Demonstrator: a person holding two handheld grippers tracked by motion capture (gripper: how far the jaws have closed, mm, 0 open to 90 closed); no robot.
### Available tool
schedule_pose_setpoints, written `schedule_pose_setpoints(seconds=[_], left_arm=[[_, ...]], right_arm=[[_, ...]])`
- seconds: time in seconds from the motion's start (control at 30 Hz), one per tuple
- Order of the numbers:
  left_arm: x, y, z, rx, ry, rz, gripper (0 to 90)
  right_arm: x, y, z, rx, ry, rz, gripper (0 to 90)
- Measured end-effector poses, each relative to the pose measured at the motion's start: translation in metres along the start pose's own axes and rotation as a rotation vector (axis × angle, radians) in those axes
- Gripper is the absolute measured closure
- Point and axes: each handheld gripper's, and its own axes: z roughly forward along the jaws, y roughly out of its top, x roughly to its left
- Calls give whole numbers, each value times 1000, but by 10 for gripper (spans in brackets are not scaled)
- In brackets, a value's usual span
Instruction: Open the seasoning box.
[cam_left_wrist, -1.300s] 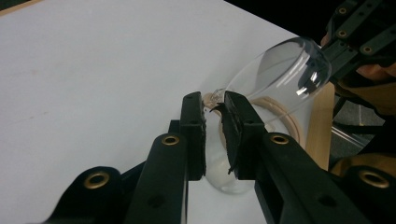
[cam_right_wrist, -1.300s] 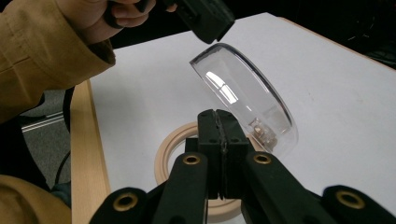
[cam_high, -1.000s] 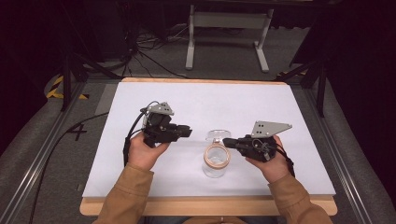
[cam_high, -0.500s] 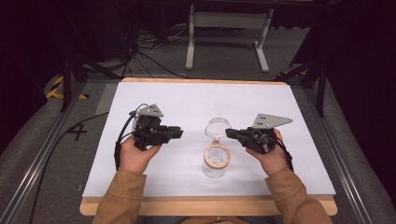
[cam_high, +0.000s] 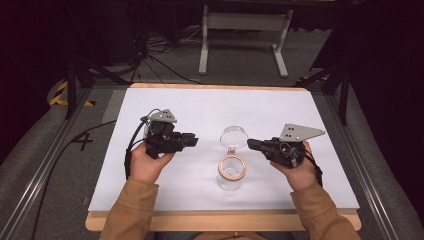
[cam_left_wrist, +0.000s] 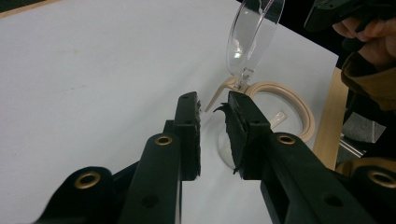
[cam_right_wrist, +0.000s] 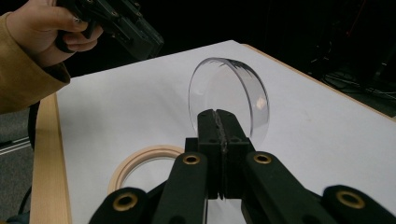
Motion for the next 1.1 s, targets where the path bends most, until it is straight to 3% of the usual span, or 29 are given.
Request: schedule_pose_setpoints(seconds=[0.4, 0.53, 0.67, 0.7, 1.1], left_arm=[[2, -1, -7, 9, 20, 5, 699], [5, -2, -10, 0, 27, 0, 690], [6, -3, -12, 14, 60, -5, 678], [8, -3, -13, 16, 71, -6, 676], [26, -13, -11, 60, 148, -24, 668]], right_arm=[[-14, 1, -23, 18, -29, 19, 892], [-25, -3, -32, 36, -75, 40, 891], [-33, -7, -39, 46, -109, 58, 885], [-39, -10, -43, 59, -141, 66, 872], [-77, -38, -58, 144, -271, 180, 845]])
